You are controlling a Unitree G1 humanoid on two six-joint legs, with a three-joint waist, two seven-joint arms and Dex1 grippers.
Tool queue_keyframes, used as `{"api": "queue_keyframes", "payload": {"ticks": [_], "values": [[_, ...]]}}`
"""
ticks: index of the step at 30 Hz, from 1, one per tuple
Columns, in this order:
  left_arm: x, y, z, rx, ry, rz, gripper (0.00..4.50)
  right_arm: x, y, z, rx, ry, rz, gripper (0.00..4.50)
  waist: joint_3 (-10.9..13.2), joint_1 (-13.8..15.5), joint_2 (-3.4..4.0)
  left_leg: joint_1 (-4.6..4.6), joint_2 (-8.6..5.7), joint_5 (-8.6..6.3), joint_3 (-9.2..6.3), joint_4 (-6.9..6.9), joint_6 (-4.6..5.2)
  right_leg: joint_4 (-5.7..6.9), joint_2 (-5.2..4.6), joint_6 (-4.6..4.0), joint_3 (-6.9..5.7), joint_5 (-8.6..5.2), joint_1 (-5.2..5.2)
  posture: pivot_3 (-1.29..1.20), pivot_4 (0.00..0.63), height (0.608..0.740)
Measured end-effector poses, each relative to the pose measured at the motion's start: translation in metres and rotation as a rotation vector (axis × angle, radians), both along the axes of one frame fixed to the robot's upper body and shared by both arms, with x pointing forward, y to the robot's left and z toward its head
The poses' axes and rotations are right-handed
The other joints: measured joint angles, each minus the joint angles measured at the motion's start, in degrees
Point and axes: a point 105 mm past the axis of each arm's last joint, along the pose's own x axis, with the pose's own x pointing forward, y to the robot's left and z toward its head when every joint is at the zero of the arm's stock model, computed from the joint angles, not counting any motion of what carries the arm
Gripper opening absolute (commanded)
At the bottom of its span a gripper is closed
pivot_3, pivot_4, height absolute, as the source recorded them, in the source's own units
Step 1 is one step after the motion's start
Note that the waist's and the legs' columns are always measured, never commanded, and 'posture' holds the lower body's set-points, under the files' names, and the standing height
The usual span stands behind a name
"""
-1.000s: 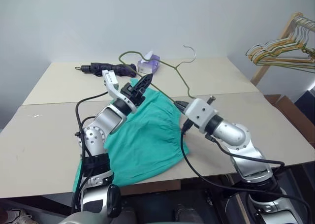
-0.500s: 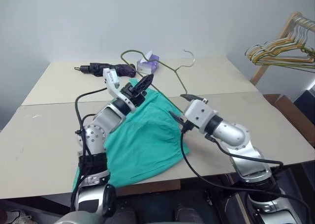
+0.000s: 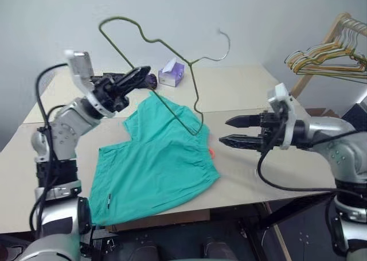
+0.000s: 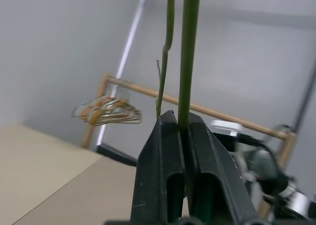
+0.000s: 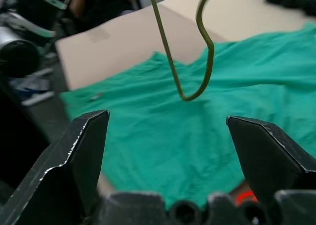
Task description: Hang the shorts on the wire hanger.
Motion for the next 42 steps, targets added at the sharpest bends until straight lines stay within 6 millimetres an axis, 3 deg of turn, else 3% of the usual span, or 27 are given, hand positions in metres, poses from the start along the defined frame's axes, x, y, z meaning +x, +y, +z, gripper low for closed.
{"api": "queue_keyframes", "payload": {"ticks": [7, 11, 21, 25, 35, 42], "values": [[-0.011, -0.002, 0.003, -0.054, -0.042, -0.121, 0.0, -0.006, 0.03, -0.022, 0.012, 0.126, 0.147, 4.4, 0.01, 0.29, 0.0, -0.19, 0.01, 0.0, -0.05, 0.04, 0.0, 0.04, 0.0, 0.05, -0.03, 0.01, -0.14, 0.01, 0.0, 0.74], [-0.011, -0.011, 0.001, -0.073, -0.041, -0.148, 0.0, -0.001, 0.043, -0.016, 0.012, 0.089, 0.159, 4.4, 0.01, 0.37, 0.0, -0.38, 0.01, 0.0, -0.05, 0.08, 0.0, 0.13, 0.0, 0.05, -0.01, 0.02, -0.36, 0.02, 0.0, 0.74], [-0.011, -0.022, -0.003, -0.084, -0.029, -0.158, 0.0, 0.002, 0.048, -0.014, 0.011, 0.061, 0.165, 4.4, 0.01, 0.38, 0.0, -0.5, 0.0, 0.01, -0.03, 0.08, 0.01, 0.22, 0.0, 0.04, 0.02, 0.03, -0.55, 0.01, 0.0, 0.74], [-0.01, -0.023, -0.003, -0.085, -0.028, -0.158, 0.0, 0.003, 0.047, -0.014, 0.008, 0.056, 0.161, 3.55, 0.01, 0.35, 0.0, -0.49, 0.01, 0.01, -0.03, 0.08, 0.01, 0.22, 0.01, 0.04, 0.02, 0.03, -0.55, 0.0, 0.0, 0.74], [-0.01, -0.022, -0.004, -0.078, -0.026, -0.151, 0.0, 0.006, 0.041, -0.018, -0.03, 0.046, 0.131, 0.04, 0.0, 0.29, 0.0, -0.49, 0.0, 0.01, -0.03, 0.08, 0.01, 0.22, 0.01, 0.04, 0.02, 0.03, -0.55, 0.0, 0.0, 0.74], [-0.004, -0.024, -0.012, -0.043, -0.054, -0.083, 0.0, 0.003, 0.043, -0.022, -0.033, 0.037, 0.144, 0.02, 0.0, 0.3, 0.0, -0.49, 0.01, 0.01, -0.02, 0.09, 0.01, 0.23, 0.02, 0.04, 0.03, 0.03, -0.55, 0.01, 0.0, 0.74]]}}
